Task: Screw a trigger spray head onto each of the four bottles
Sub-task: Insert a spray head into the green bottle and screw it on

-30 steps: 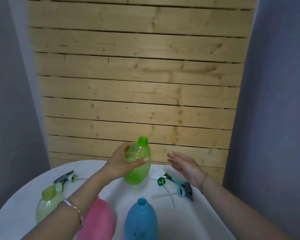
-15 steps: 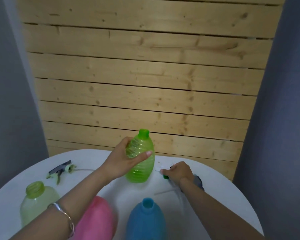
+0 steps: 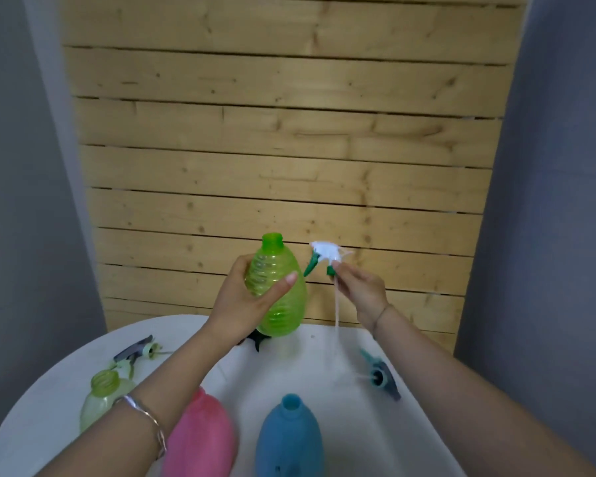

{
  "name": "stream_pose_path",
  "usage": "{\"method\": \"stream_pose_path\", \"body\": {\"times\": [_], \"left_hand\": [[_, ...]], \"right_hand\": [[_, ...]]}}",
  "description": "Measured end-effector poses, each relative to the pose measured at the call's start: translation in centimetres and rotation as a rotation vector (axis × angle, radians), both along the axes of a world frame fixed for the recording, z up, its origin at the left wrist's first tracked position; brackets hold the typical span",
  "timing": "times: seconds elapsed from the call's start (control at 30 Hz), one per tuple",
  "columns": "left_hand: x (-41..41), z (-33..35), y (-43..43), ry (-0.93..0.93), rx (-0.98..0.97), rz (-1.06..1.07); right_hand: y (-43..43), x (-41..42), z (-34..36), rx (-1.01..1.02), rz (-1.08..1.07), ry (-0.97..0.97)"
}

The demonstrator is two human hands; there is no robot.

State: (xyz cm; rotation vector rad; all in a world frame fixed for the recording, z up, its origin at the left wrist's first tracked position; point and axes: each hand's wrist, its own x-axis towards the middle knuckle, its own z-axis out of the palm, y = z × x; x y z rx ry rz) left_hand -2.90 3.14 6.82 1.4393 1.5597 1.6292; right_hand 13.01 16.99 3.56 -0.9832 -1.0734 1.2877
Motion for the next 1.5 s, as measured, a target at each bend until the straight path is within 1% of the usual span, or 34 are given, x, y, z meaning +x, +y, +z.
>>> {"method": "stream_pose_path", "body": {"times": [0.07,0.2,0.3,0.47,0.53,0.63,0.77,0.9,1.03,1.1,1.2,1.37,1.5], "left_hand": [[0.7,1.2,-0.8,0.0,0.018,-0.014],[2.6,2.5,-3.0,0.007,0.016,-0.056],[4.3,2.5,-4.6,0.029,0.018,-0.059],[7.5,0.8,-7.5,0.071,-0.059,-0.125],[8.7,0.3,-8.4,0.083,-0.059,-0.14],[10.3,0.2,-9.7,0.103,-0.05,-0.144],[11.6,0.4,-10.6,0.083,-0.044,-0.169],[12.5,0.6,-11.0,0.053,-0.039,-0.182],[13.4,0.3,-11.3,0.023,-0.038,-0.18],[13.8,-0.6,-11.3,0.013,-0.035,-0.174],[14.2,-2.8,-11.1,0.028,-0.041,-0.177],[14.4,-8.2,-9.9,0.097,-0.131,-0.175],[14.8,-12.6,-8.6,0.136,-0.199,-0.212]], "right_hand": [[-1.1,0.9,3.7,0.08,0.044,0.084],[-5.3,3.2,9.0,0.178,0.09,0.125],[-8.9,5.5,12.1,0.254,0.083,0.187],[-14.7,9.2,17.5,0.345,0.106,0.409],[-16.3,9.7,18.7,0.382,0.107,0.432],[-18.3,9.9,19.2,0.428,0.107,0.415],[-19.6,9.6,18.7,0.435,0.12,0.399],[-20.5,9.4,17.3,0.464,0.1,0.293],[-20.8,9.9,14.0,0.405,0.119,0.2],[-20.9,10.5,11.4,0.376,0.147,0.083],[-21.0,11.5,7.0,0.336,0.181,-0.122],[-20.1,13.4,1.5,0.313,0.283,-0.326],[-18.6,14.0,-1.9,0.28,0.363,-0.461]]}}
